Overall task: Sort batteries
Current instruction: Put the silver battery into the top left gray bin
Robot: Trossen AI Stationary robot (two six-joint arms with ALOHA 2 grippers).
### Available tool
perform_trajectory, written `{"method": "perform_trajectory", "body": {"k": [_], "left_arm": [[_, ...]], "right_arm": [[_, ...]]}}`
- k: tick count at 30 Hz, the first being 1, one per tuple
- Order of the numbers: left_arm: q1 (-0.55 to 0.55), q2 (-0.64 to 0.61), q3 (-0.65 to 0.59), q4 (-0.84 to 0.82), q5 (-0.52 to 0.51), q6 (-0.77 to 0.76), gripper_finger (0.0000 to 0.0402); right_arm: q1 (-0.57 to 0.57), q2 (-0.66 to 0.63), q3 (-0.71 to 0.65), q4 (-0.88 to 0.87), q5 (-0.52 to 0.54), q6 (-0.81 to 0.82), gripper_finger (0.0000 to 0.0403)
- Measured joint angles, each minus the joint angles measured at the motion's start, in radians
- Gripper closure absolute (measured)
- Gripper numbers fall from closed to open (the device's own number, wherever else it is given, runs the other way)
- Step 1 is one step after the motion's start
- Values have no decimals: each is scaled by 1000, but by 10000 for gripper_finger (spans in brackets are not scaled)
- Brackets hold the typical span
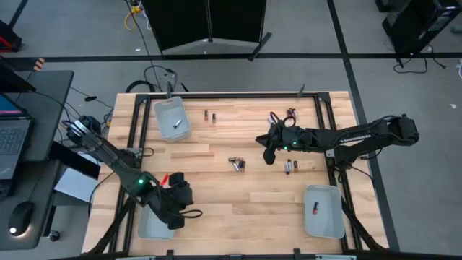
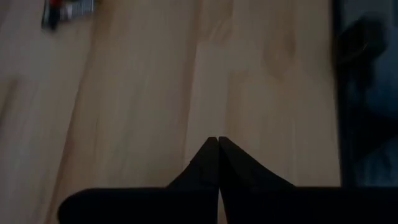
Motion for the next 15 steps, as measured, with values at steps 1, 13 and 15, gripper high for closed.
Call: {"method": "perform_trajectory", "body": {"k": [1,13,15], "left_arm": [[8,-8,-22,43,-7,12,397],[210,-38,-326,789,73,323,400],[264,-40,-372,905,110,384,400]], "right_arm": [[-8,0,0,-28,15,24,346],[-106,4,0,-179,37,124,300],[-123,4,0,-193,37,123,290]]}}
